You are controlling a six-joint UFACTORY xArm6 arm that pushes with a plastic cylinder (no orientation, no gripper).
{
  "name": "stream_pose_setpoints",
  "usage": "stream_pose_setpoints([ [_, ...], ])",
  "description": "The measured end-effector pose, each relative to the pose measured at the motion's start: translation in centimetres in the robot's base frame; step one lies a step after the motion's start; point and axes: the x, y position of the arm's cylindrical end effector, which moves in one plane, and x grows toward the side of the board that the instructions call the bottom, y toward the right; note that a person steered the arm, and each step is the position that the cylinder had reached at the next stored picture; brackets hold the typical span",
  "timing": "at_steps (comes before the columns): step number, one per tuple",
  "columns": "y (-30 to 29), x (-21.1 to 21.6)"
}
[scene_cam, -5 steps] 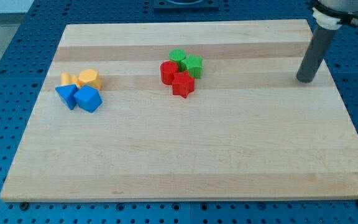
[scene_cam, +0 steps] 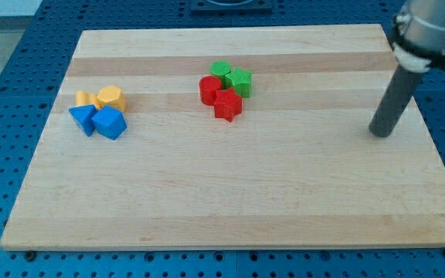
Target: Separate the group of blocks
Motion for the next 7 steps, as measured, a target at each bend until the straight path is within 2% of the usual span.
stream_pose_setpoints([
  [1, -8.7, -0.6],
  [2, -9.2, -3.5],
  [4, -16.7, -7.3],
  [5, -21.1, -8.3],
  [6, -27.0, -6.9],
  [7, -26.8, -7.4],
])
